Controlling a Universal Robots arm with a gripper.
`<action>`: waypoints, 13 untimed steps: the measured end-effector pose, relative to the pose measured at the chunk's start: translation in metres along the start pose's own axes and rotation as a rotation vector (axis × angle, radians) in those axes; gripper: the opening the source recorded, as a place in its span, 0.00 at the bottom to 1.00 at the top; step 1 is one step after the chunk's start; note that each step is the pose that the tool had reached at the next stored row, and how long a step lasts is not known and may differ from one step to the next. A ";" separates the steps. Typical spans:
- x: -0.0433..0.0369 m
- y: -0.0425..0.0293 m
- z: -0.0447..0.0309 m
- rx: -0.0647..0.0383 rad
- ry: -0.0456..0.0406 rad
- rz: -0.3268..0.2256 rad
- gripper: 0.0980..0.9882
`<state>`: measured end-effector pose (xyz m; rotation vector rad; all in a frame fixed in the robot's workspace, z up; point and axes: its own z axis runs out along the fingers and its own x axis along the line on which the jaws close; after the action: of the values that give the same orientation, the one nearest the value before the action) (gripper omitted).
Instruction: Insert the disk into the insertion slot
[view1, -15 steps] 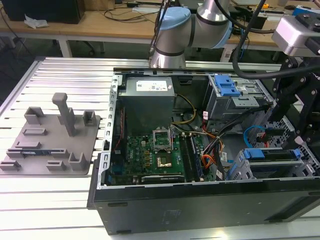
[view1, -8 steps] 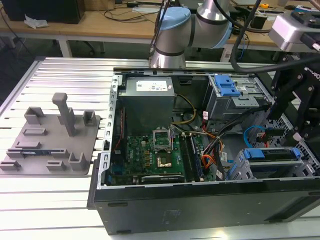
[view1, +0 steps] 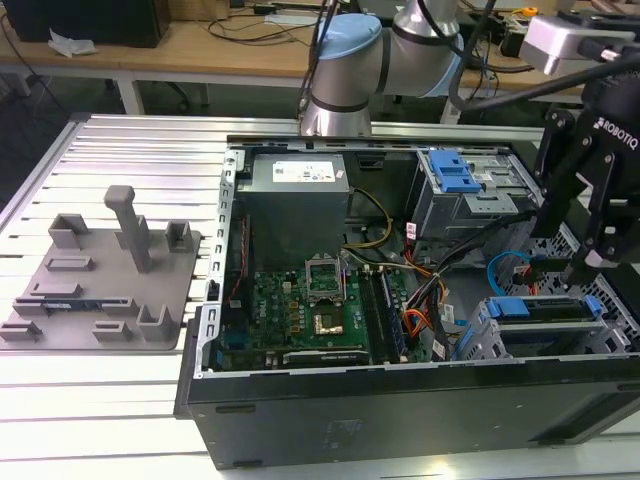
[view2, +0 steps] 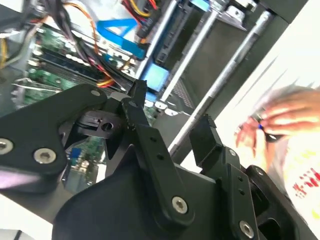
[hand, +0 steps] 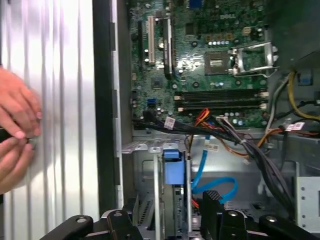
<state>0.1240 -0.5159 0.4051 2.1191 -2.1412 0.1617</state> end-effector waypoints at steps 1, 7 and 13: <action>-0.0014 0.0000 -0.0002 0.000 0.0190 0.000 0.59; -0.0116 0.0004 -0.0017 0.012 0.1433 0.004 0.59; -0.0194 0.0026 -0.0025 0.068 0.2021 0.018 0.35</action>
<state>0.1216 -0.4963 0.4044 2.0210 -2.0658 0.4365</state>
